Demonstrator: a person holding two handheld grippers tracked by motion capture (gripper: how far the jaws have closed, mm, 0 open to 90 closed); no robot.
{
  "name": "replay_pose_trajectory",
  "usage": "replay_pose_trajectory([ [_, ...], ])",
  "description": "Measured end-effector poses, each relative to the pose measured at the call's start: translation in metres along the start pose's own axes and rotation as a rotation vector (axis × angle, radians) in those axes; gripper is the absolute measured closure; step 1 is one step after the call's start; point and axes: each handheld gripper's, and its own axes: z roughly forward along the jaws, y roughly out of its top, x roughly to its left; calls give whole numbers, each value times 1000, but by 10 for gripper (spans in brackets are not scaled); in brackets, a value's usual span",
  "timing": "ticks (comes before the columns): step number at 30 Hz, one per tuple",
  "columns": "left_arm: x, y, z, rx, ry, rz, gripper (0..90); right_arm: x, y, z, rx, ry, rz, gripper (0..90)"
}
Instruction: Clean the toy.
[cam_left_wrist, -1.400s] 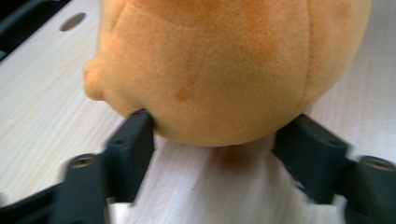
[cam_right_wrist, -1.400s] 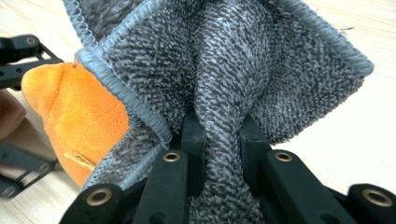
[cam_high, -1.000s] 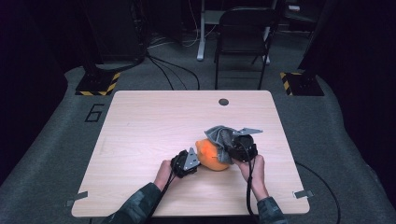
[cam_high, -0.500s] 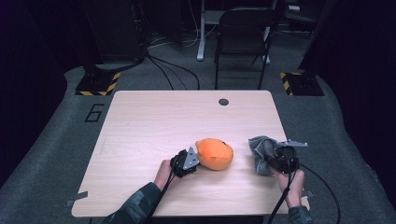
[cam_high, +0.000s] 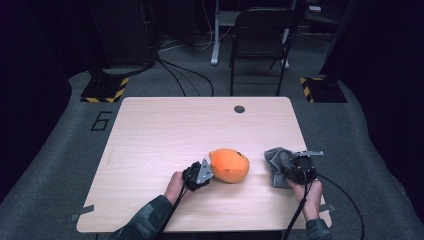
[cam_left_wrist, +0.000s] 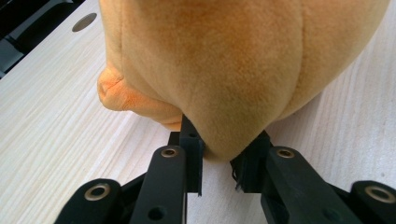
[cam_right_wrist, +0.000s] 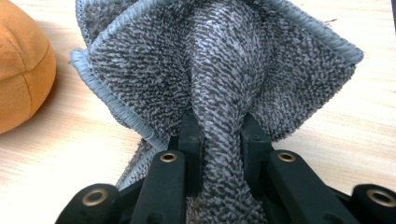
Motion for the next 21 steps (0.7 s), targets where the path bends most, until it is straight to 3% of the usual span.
replay_pose_trajectory([
  [1,2,2,-2,-4,-10,-11,786,-2,0,0,-6,1,-9,752],
  [3,7,7,-7,-29,-33,-70,800,-1,1,-3,-5,2,12,751],
  [10,21,26,-34,-106,-142,-248,804,-4,1,-4,-13,2,2,751],
  [12,25,30,-42,-130,-171,-315,803,-4,1,-4,-12,1,2,751],
  [19,32,37,-52,-148,-258,-501,800,-3,2,-4,-10,3,5,750],
  [21,32,37,-53,-142,-277,-534,799,-4,2,-4,-12,2,2,750],
])
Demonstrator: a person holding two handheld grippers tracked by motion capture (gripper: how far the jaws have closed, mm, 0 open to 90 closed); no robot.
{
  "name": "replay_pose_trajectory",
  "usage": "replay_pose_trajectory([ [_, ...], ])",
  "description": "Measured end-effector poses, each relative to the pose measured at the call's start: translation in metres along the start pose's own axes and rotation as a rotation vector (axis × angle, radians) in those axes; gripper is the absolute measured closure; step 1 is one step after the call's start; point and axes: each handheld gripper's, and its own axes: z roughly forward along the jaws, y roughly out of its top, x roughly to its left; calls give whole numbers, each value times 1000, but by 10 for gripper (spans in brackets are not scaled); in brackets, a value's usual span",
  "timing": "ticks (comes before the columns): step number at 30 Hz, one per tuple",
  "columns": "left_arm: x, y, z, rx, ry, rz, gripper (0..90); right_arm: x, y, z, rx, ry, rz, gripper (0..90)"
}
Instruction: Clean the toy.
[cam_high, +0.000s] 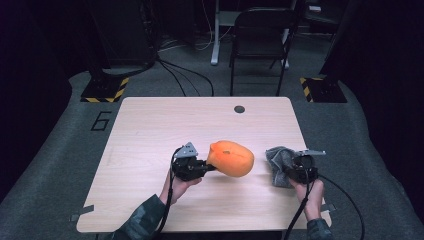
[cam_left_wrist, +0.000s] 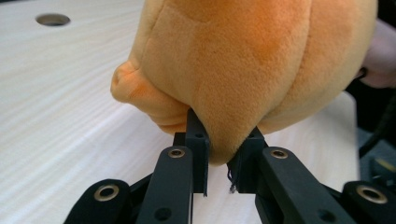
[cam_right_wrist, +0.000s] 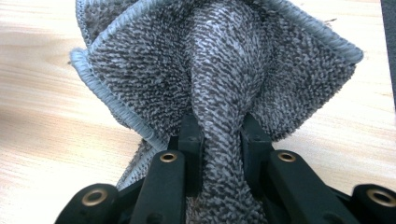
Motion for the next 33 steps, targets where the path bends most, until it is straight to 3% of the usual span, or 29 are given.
replay_pose_trajectory([
  [6,2,-5,6,39,-34,-106,797,-1,0,2,7,1,1,749],
  [12,19,-27,29,121,6,-183,791,1,0,4,13,3,-2,748],
  [14,23,-33,35,126,5,-212,787,3,0,4,13,8,-2,748],
  [18,20,-31,34,125,29,-182,775,13,6,-3,-15,42,-17,746],
  [22,16,-31,35,116,37,-176,758,40,23,-25,-89,158,-46,739],
  [26,14,-32,36,105,40,-172,751,89,41,-41,-142,237,-119,739],
  [30,13,-33,35,104,51,-161,751,130,50,-43,-153,284,-200,738],
  [32,12,-34,35,97,50,-171,751,142,53,-40,-158,329,-195,738],
  [33,12,-34,35,94,48,-150,752,146,55,-38,-158,337,-198,737],
])
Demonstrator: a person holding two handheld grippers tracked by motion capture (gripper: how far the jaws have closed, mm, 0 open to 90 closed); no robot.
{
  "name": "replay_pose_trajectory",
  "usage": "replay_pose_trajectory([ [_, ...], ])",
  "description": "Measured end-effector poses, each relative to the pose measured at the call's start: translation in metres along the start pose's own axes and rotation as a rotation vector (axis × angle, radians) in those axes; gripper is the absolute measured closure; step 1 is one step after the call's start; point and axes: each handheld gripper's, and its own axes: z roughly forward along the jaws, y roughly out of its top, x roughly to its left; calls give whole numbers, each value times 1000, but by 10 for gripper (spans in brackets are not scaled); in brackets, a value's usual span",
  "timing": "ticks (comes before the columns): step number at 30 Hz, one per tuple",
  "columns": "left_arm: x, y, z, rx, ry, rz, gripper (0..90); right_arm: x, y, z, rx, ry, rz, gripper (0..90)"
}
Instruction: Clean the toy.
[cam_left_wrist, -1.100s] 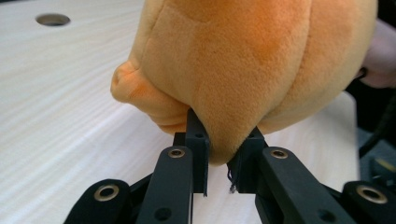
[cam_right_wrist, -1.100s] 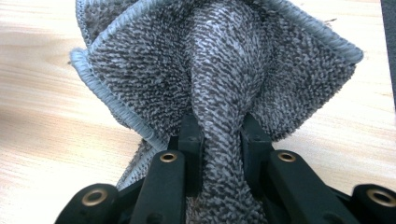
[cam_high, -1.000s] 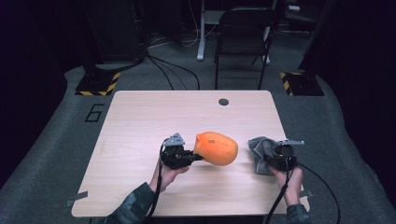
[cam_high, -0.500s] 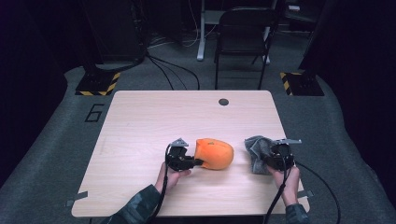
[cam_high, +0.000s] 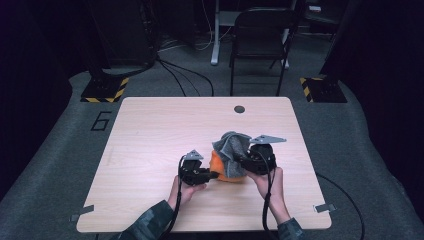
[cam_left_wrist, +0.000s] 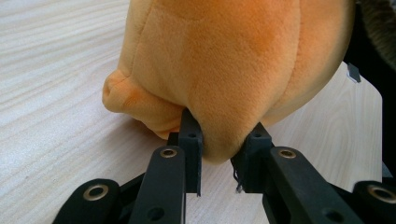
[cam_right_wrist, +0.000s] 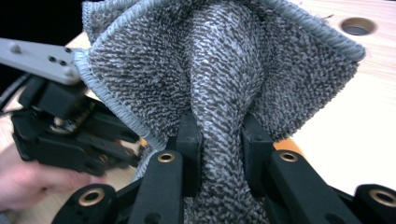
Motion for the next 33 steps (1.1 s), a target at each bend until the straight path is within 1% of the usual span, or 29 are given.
replay_pose_trajectory([
  [2,-1,-1,1,-10,-12,14,753,5,1,10,5,3,-9,733],
  [3,-3,-2,1,-12,-2,24,754,6,0,14,10,-8,-21,733],
  [4,-4,-2,1,-6,-6,45,754,6,-1,18,12,-20,-29,733],
  [5,-6,-3,3,-19,-6,57,754,6,-2,20,16,-33,-32,733],
  [6,-6,-3,3,-11,-3,77,754,4,-4,23,21,-58,-42,734],
  [7,-6,-3,4,-6,-7,85,754,4,-6,24,28,-73,-53,735],
  [8,-6,-3,5,-8,-7,84,754,3,-7,26,30,-97,-75,736],
  [9,-6,-3,6,-10,-7,75,754,1,-9,26,37,-117,-88,736],
  [10,-6,-3,6,-7,-8,76,753,0,-10,27,36,-123,-101,736],
  [12,-4,-3,6,-8,-15,68,753,-4,-11,26,41,-144,-112,735],
  [14,-5,-3,6,-10,-17,64,753,-11,-12,24,46,-145,-99,733],
  [16,-5,-3,6,-11,-21,65,752,-20,-14,21,44,-133,-56,731],
  [17,-5,-3,6,-14,-23,64,751,-26,-16,19,47,-134,-40,731],
  [18,-5,-3,6,-16,-26,64,750,-33,-18,18,48,-137,-35,730],
  [19,-6,-2,6,-14,-29,63,749,-38,-20,18,49,-131,-12,729],
  [20,-7,-2,6,-16,-22,71,748,-43,-23,17,59,-143,-8,729],
  [22,-7,-2,6,-17,-24,68,748,-54,-27,16,78,-187,13,729],
  [23,-7,-2,6,-19,-25,64,748,-60,-29,17,82,-193,27,729],
  [25,-7,-2,6,-22,-24,65,749,-75,-37,21,105,-184,76,729],
  [27,-7,-2,6,-25,-20,65,748,-85,-43,24,130,-190,126,729],
  [28,-7,-1,5,-25,-23,62,748,-91,-45,24,137,-195,124,729],
  [30,-5,-1,5,-30,-24,62,749,-96,-45,20,117,-176,160,730],
  [31,-5,-1,5,-34,-26,54,749,-96,-43,15,101,-177,168,732],
  [32,-5,-1,5,-34,-26,56,749,-93,-38,9,74,-171,167,732],
  [33,-5,-1,6,-38,-26,55,749,-89,-33,2,43,-153,171,733],
])
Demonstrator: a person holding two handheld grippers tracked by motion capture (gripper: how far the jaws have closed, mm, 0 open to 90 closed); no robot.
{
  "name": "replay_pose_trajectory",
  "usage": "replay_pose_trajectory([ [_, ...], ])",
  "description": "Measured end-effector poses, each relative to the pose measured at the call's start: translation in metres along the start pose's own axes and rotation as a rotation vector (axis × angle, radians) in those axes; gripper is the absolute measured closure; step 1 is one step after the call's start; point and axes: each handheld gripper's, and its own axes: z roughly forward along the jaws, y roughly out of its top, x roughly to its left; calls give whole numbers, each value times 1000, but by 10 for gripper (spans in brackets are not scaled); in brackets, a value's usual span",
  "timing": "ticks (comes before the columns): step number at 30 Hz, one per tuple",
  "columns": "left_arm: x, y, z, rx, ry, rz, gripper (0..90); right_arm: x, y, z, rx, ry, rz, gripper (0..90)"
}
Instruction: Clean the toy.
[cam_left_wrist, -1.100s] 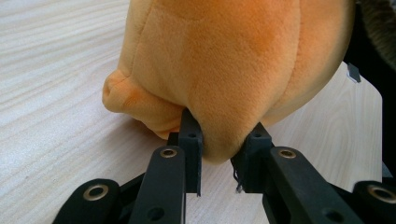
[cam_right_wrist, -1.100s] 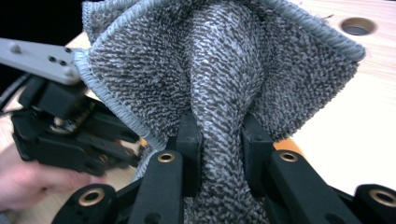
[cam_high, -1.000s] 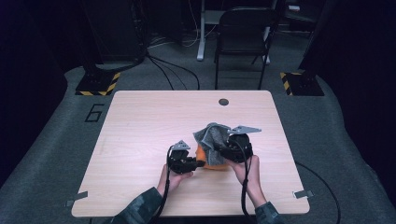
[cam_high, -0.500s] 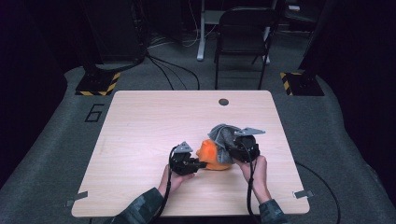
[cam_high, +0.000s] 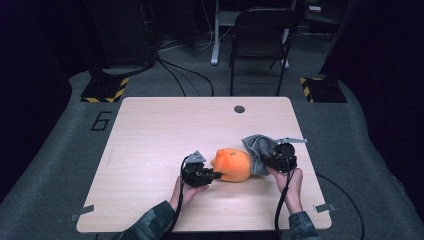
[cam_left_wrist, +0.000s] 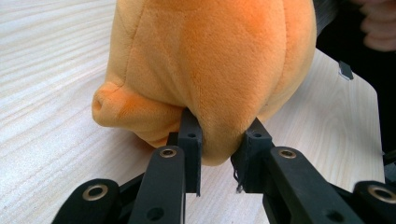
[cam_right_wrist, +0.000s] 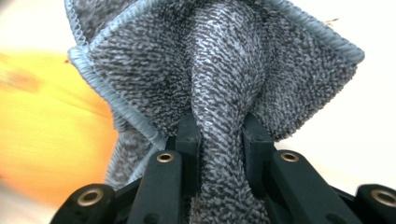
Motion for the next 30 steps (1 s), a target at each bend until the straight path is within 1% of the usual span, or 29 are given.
replay_pose_trajectory([
  [1,0,0,0,0,3,4,749,8,5,-9,-35,28,2,734],
  [2,-1,0,0,0,8,13,748,13,8,-14,-53,41,-4,734],
  [3,-2,0,0,1,7,20,749,22,12,-20,-75,63,-12,734],
  [5,-4,1,1,3,12,26,749,41,17,-28,-113,112,-40,735],
  [6,-5,1,1,4,11,37,748,50,20,-30,-127,145,-50,735],
  [7,-5,1,1,12,15,57,748,61,21,-30,-134,163,-71,735],
  [8,-6,1,1,10,9,54,748,70,23,-29,-137,177,-91,734],
  [9,-7,1,1,13,16,62,749,80,23,-27,-133,187,-108,734],
  [10,-9,1,2,15,12,60,749,87,23,-22,-121,183,-133,734],
  [11,-9,1,2,21,14,74,749,94,21,-16,-105,159,-165,733],
  [12,-9,1,1,27,22,84,749,99,19,-10,-86,111,-199,733],
  [13,-8,1,1,42,25,97,749,101,16,-3,-70,66,-232,733],
  [14,-7,0,2,36,21,85,749,100,12,3,-64,43,-251,733],
  [15,-6,0,3,36,16,82,749,97,10,6,-62,29,-258,733],
  [17,-6,0,3,35,17,85,749,89,11,6,-61,47,-224,730],
  [19,-6,0,3,34,13,81,748,83,11,4,-65,21,-235,729],
  [20,-6,0,3,34,12,81,749,80,10,3,-61,7,-227,729],
  [22,-6,-1,3,34,11,81,748,70,8,3,-59,-3,-222,727],
  [25,-5,-1,3,34,6,76,748,56,6,4,-48,-29,-196,725],
  [26,-5,-1,3,34,6,78,748,50,4,5,-41,-26,-172,724],
  [28,-5,-1,3,32,7,80,747,41,1,7,-29,-27,-147,723],
  [30,-5,-1,3,31,4,79,746,34,-1,9,-17,-43,-131,722],
])
